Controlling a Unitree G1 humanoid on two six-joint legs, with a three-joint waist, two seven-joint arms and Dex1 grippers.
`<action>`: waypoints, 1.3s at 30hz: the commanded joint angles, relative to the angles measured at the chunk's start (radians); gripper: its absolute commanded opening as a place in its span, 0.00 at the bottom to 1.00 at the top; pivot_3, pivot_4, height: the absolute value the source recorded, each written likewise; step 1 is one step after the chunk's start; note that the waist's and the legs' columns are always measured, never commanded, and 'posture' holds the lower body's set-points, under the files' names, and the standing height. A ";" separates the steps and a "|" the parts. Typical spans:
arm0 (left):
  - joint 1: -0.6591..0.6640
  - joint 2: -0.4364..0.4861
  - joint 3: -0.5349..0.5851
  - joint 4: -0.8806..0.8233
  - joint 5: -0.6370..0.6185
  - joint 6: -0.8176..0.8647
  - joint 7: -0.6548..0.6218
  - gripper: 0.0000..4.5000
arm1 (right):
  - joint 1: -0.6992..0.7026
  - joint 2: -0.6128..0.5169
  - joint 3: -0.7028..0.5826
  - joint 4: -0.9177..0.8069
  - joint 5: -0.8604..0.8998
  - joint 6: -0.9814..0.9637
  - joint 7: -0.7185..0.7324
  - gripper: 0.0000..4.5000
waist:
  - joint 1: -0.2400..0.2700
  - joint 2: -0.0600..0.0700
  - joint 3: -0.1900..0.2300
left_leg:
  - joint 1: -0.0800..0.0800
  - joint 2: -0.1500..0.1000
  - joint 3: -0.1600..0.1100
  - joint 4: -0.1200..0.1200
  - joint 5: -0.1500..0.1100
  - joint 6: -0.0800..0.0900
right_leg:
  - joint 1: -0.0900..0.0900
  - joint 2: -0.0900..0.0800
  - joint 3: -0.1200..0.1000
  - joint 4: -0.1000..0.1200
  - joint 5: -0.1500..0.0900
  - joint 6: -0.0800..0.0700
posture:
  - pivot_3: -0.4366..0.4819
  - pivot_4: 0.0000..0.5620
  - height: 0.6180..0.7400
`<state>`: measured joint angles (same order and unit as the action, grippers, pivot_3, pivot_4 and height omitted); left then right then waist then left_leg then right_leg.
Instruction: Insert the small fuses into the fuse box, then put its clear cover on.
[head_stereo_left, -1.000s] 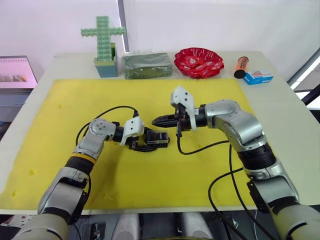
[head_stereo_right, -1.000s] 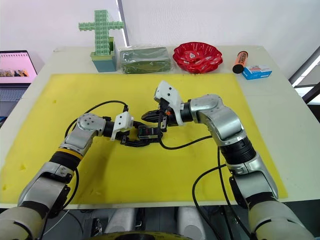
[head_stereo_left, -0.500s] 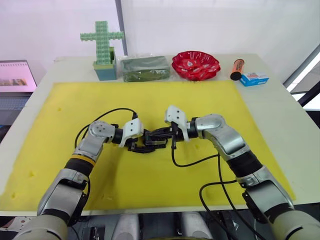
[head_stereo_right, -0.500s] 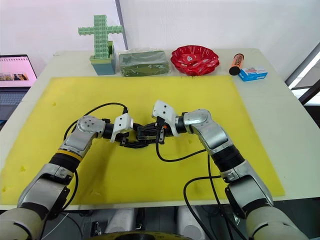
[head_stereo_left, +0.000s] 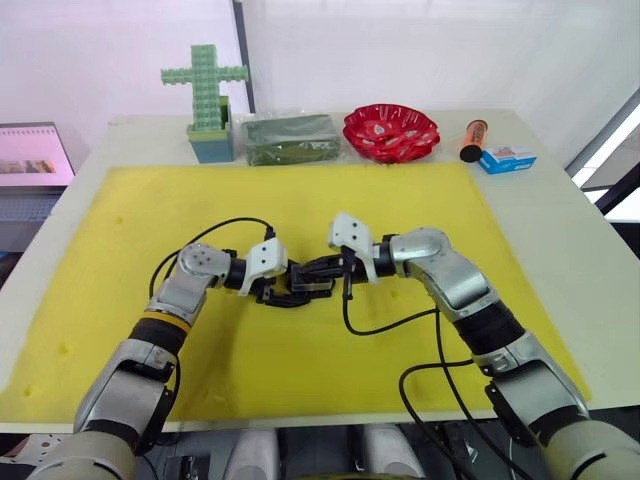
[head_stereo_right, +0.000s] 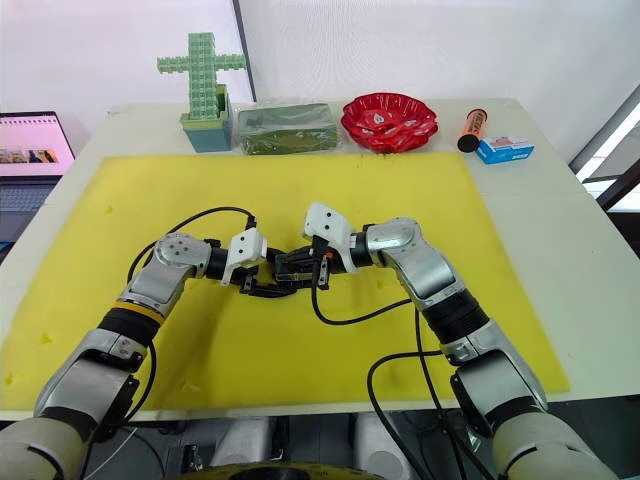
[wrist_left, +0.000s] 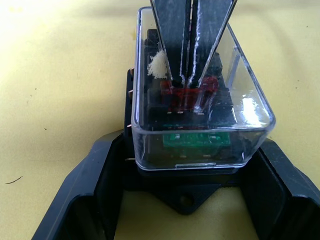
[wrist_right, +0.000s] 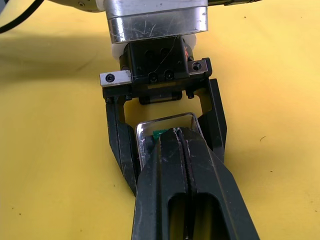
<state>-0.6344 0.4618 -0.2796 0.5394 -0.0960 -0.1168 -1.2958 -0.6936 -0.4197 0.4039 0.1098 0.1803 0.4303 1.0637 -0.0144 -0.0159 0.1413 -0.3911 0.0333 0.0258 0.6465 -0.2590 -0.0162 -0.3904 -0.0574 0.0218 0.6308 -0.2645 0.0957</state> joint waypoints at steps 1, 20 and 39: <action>0.007 0.012 0.006 -0.011 0.008 -0.004 -0.008 0.63 | 0.029 -0.027 0.028 0.019 -0.039 0.067 0.003 0.00 | 0.000 0.000 0.000 | 0.000 0.000 0.000 0.000 0.000 0.000 | 0.000 0.000 0.000 0.000 0.000 0.000 | 0.48 0.27 1.00; 0.016 0.062 0.004 -0.061 0.046 0.028 0.032 0.71 | 0.026 -0.185 -0.168 -0.274 0.095 0.192 0.051 0.00 | 0.000 0.000 0.001 | -0.007 0.000 -0.001 0.000 0.000 0.000 | -0.007 0.000 0.000 0.000 0.000 0.000 | 0.48 0.27 1.00; 0.265 0.447 0.292 -0.511 -0.195 0.340 -0.016 1.00 | 0.224 -0.543 -0.373 -0.411 0.191 0.178 0.165 0.99 | 0.002 0.000 0.006 | -0.016 0.002 0.000 0.000 0.000 0.000 | -0.018 -0.003 0.001 0.000 -0.001 -0.003 | 0.48 0.27 1.00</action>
<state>-0.3731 0.8779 -0.0593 0.0970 -0.2376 0.1690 -1.3231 -0.4676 -0.9382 0.0822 -0.2622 0.3501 0.6256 1.2145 -0.0121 -0.0160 0.1468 -0.4075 0.0355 0.0255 0.6466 -0.2590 -0.0161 -0.4081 -0.0609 0.0227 0.6303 -0.2658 0.0930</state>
